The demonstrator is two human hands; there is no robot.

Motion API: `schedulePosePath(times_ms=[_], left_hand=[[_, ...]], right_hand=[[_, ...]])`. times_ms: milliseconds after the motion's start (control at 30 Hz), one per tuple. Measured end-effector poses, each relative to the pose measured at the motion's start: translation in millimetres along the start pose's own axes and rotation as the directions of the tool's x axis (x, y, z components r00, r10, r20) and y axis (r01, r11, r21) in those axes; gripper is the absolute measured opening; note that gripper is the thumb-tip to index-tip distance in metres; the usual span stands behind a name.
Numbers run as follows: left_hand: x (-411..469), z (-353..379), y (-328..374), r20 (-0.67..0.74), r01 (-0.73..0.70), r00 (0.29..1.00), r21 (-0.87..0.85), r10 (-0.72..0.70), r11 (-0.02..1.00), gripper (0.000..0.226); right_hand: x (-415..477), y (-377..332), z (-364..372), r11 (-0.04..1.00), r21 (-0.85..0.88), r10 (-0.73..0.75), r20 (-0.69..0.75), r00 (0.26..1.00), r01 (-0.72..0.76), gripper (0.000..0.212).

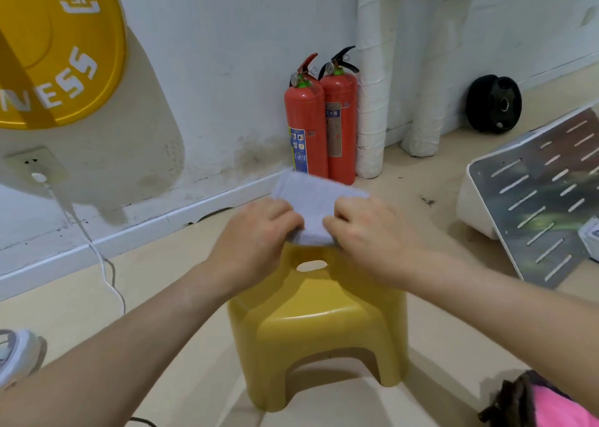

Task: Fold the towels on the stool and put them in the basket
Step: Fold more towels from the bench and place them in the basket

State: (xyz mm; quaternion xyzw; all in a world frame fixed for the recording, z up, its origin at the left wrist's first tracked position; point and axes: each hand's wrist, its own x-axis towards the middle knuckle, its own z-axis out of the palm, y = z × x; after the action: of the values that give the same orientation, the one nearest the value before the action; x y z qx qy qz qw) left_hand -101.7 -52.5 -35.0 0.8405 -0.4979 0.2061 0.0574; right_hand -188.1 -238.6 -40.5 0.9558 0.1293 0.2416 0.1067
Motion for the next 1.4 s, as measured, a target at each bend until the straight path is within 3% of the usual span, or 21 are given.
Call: schedulePosePath(times_ms=[100, 167, 267, 300, 367, 400, 533, 633, 767, 867, 934, 1000, 1067, 1167, 1267, 1367, 1400], left_hand=[[-21, 23, 4, 0.38, 0.007, 0.924, 0.083, -0.038, 0.997, 0.043], [-29, 28, 4, 0.389, -0.014, 0.921, 0.11, -0.031, 0.994, 0.051], [-31, 32, 6, 0.34, -0.104, 0.939, 0.112, 0.061, 0.988, 0.059], [-30, 37, 6, 0.343, -0.146, 0.934, 0.099, 0.104, 0.984, 0.06], [-32, 45, 9, 0.342, -0.187, 0.927, 0.076, 0.151, 0.979, 0.055], [-33, 46, 9, 0.349, -0.178, 0.926, 0.066, 0.144, 0.982, 0.051], [-40, 52, 1, 0.343, -0.167, 0.927, 0.008, 0.154, 0.986, 0.046], [-41, 53, 2, 0.297, -0.184, 0.938, -0.015, 0.181, 0.983, 0.045], [-39, 46, 4, 0.234, -0.241, 0.945, 0.031, 0.227, 0.97, 0.045], [-40, 37, 17, 0.255, -0.265, 0.936, 0.061, 0.242, 0.962, 0.043], [-37, 27, 33, 0.341, -0.284, 0.913, 0.142, 0.222, 0.948, 0.03], [-30, 14, 51, 0.427, -0.247, 0.893, 0.203, 0.141, 0.948, 0.018], [-25, 7, 60, 0.503, -0.162, 0.864, 0.202, 0.04, 0.966, 0.019], [-23, 8, 53, 0.488, -0.092, 0.872, 0.088, 0.038, 0.992, 0.023], [-26, 11, 33, 0.463, 0.046, 0.886, -0.11, 0.01, 0.993, 0.036], [-25, 9, 26, 0.494, 0.054, 0.869, -0.114, 0.01, 0.992, 0.034], [-24, 9, 26, 0.501, 0.045, 0.866, -0.094, 0.008, 0.995, 0.033]], right_hand=[[-14, -16, 17, 0.977, 0.201, -0.133, 0.338, 0.932, 0.067, 0.012], [-14, -17, 12, 0.918, 0.392, -0.144, 0.478, 0.866, -0.063, 0.022], [-1, -12, 5, 0.709, 0.623, 0.014, 0.455, 0.89, -0.33, 0.026], [3, -9, 8, 0.676, 0.647, 0.096, 0.397, 0.913, -0.353, 0.022], [4, -3, 21, 0.766, 0.568, 0.151, 0.295, 0.943, -0.3, 0.028], [1, -1, 29, 0.823, 0.503, 0.109, 0.319, 0.941, -0.266, 0.039], [-16, 0, 51, 0.917, 0.335, -0.046, 0.629, 0.776, -0.218, 0.059], [-13, 1, 48, 0.916, 0.332, -0.063, 0.675, 0.735, -0.226, 0.059], [-19, 8, 52, 0.929, 0.322, -0.052, 0.596, 0.801, -0.18, 0.053], [-28, 15, 54, 0.964, 0.263, -0.04, 0.33, 0.943, -0.051, 0.046], [-24, 19, 48, 0.922, 0.385, -0.019, 0.137, 0.99, -0.036, 0.039], [-16, 11, 31, 0.754, 0.642, 0.013, 0.194, 0.981, -0.137, 0.034], [-9, 0, 16, 0.632, 0.739, -0.08, 0.359, 0.93, -0.231, 0.033], [-10, -5, -1, 0.697, 0.678, -0.207, 0.501, 0.841, -0.232, 0.036], [-18, -13, -7, 0.873, 0.479, -0.218, 0.558, 0.801, -0.095, 0.04], [-31, -39, 13, 0.964, 0.23, -0.213, 0.356, 0.91, 0.135, 0.027], [-33, -43, 16, 0.969, 0.197, -0.208, 0.304, 0.93, 0.152, 0.02]])
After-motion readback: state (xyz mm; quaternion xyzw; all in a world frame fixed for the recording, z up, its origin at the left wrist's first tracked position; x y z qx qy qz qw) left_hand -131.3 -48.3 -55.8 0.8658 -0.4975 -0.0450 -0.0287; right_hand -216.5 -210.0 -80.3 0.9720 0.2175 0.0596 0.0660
